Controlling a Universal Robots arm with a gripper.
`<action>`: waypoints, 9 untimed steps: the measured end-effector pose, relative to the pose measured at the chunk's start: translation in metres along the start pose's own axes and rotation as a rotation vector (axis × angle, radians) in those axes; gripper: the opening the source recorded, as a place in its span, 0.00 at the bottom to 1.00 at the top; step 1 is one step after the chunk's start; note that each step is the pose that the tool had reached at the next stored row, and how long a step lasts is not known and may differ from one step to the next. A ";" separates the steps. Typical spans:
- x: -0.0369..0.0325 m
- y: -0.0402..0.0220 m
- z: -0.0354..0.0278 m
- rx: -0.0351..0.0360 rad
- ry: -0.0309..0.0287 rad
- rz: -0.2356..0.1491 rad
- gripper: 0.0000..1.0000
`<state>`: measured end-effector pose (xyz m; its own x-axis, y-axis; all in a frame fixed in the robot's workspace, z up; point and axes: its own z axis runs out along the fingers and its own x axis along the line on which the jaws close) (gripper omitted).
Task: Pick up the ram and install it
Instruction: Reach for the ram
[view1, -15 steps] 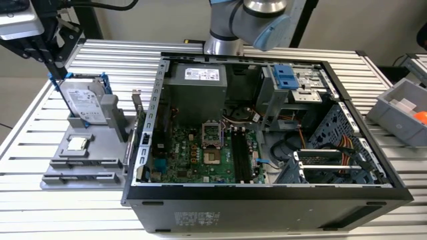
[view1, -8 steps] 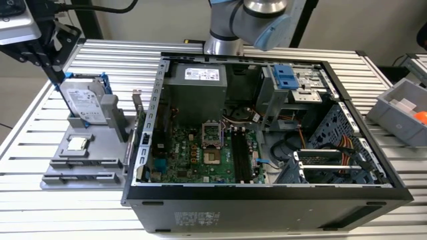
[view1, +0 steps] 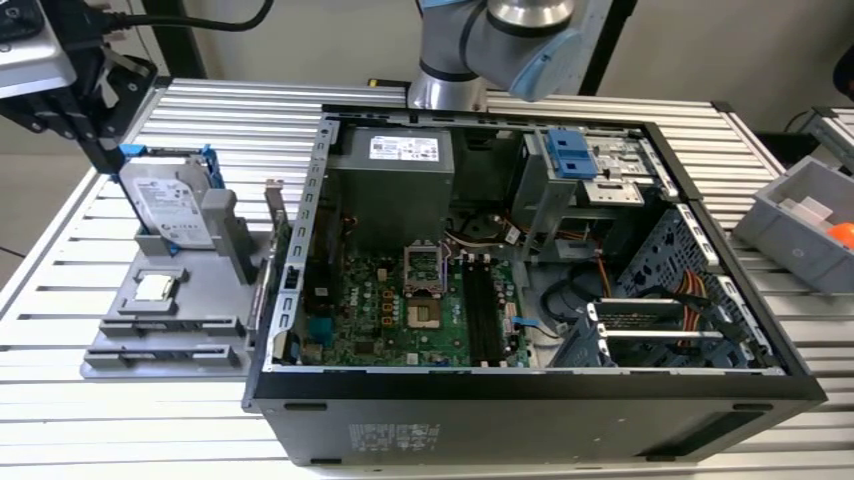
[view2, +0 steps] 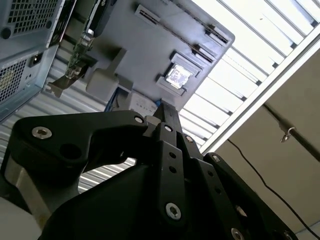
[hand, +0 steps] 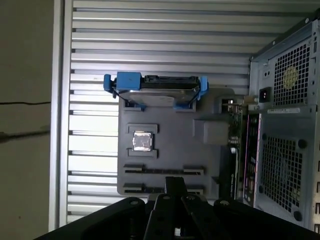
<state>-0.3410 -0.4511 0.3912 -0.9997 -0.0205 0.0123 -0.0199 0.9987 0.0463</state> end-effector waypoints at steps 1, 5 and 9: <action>0.0002 -0.0011 0.0000 0.0000 0.0000 -0.001 0.00; 0.0006 -0.0056 -0.0002 0.0000 0.0001 -0.002 0.00; 0.0007 -0.0099 -0.0003 0.0000 0.0001 -0.002 0.00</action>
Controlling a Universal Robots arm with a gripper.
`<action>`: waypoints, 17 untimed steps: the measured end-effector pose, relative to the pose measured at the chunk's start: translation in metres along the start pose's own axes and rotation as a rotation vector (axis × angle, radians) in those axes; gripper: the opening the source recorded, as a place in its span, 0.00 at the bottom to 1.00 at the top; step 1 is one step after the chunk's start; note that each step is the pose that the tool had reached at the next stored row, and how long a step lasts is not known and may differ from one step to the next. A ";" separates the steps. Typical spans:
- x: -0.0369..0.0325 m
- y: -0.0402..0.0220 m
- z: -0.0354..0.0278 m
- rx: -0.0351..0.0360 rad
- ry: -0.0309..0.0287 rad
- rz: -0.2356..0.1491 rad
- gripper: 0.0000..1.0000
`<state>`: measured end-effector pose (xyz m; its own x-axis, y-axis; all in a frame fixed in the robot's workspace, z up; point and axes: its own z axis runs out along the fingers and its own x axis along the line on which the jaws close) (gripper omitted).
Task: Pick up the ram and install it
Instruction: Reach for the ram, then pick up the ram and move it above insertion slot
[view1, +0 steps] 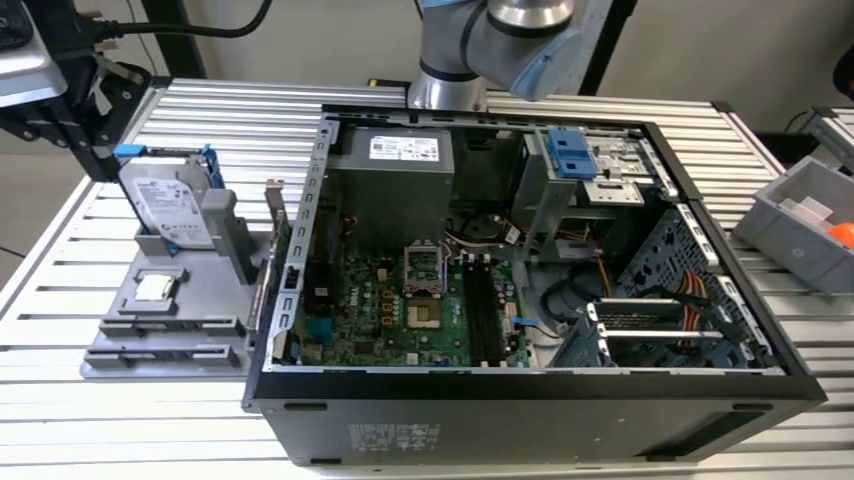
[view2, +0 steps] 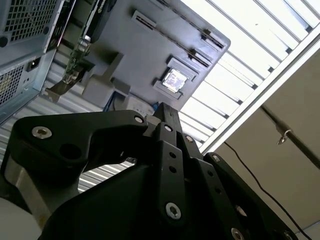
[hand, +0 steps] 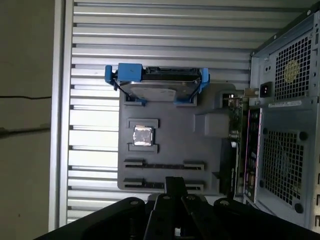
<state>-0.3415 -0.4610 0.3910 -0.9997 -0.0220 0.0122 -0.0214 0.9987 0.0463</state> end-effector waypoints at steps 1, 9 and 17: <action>0.0000 -0.0012 -0.0001 0.0000 0.0000 0.000 0.00; 0.0002 -0.0121 -0.0004 -0.0001 0.0000 0.000 0.00; 0.0004 -0.0220 -0.0007 0.0000 0.0000 0.000 0.00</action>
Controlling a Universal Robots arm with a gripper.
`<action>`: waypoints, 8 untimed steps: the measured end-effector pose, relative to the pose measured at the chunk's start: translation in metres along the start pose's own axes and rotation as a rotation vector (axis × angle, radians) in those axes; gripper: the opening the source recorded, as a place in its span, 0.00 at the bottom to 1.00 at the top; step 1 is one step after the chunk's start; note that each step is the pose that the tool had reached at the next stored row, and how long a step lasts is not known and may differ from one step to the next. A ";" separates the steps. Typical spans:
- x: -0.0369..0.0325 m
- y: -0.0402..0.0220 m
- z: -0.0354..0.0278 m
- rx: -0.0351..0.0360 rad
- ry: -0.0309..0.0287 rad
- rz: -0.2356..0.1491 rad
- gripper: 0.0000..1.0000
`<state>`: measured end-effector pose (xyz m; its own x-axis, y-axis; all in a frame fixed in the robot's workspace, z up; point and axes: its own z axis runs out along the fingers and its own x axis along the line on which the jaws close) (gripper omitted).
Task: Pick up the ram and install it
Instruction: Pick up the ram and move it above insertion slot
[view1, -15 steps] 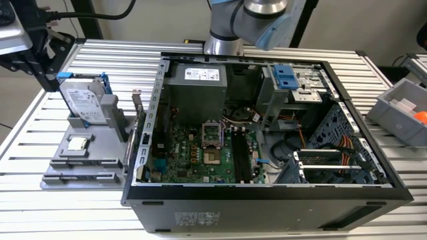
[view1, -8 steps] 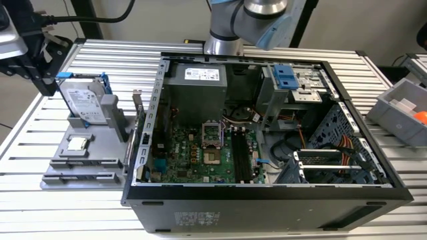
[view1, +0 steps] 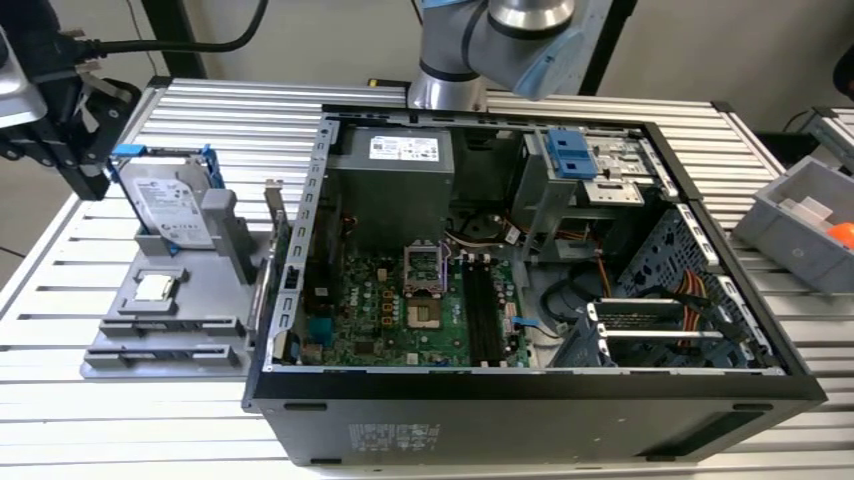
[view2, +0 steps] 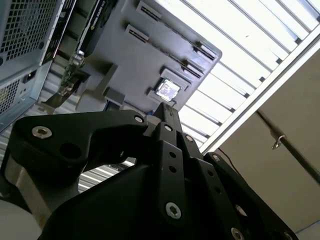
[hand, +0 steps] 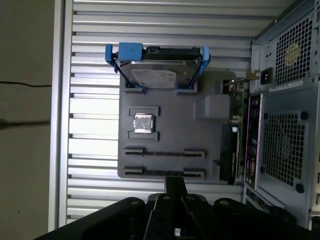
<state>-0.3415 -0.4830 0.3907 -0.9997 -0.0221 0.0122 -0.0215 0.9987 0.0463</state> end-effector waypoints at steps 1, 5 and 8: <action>0.0000 -0.0013 -0.0001 0.0000 0.0000 0.000 0.00; 0.0002 -0.0095 -0.0003 0.0000 0.0000 0.000 0.00; 0.0003 -0.0111 -0.0001 -0.0001 -0.0001 0.000 0.00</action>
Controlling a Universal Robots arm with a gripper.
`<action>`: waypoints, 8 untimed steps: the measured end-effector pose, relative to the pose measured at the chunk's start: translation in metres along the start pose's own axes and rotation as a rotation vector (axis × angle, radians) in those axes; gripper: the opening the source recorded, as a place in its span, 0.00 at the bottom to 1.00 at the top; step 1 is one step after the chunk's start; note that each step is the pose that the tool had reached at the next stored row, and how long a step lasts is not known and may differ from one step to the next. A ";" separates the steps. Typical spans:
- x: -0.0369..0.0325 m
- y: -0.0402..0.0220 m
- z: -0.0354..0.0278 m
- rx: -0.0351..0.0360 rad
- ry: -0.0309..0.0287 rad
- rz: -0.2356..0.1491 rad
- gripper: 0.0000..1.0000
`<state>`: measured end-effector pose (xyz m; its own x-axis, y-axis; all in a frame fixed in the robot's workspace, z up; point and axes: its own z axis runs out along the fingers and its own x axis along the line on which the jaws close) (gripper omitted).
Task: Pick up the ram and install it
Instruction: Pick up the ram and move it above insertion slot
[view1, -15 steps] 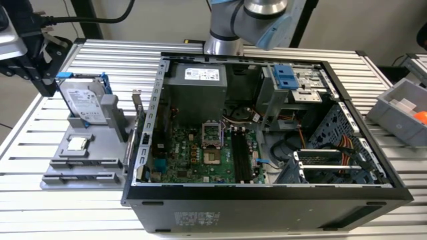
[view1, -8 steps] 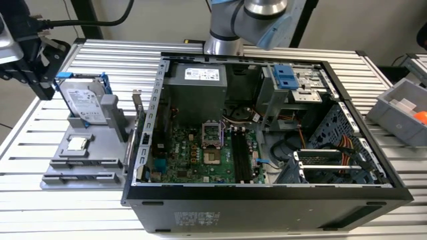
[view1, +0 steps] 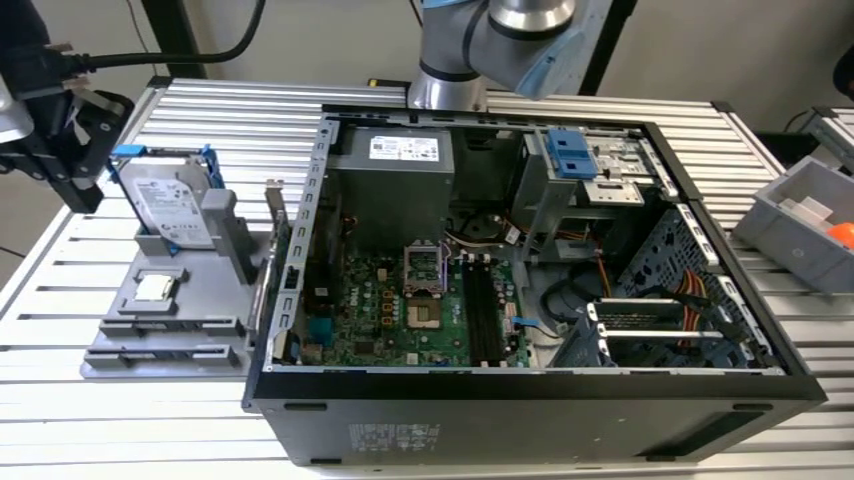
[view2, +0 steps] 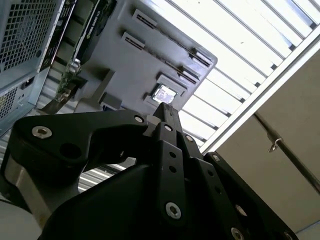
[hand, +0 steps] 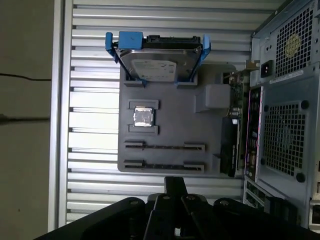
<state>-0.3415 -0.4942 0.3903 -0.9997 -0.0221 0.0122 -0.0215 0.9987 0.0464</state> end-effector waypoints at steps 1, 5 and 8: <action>0.0000 0.0000 0.0000 0.0000 0.0001 0.000 0.00; 0.0000 0.0000 0.0000 0.0001 0.0001 0.000 0.00; 0.0000 0.0000 0.0000 0.0001 0.0001 0.000 0.00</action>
<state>-0.3415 -0.4942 0.3904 -0.9997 -0.0220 0.0123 -0.0215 0.9987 0.0463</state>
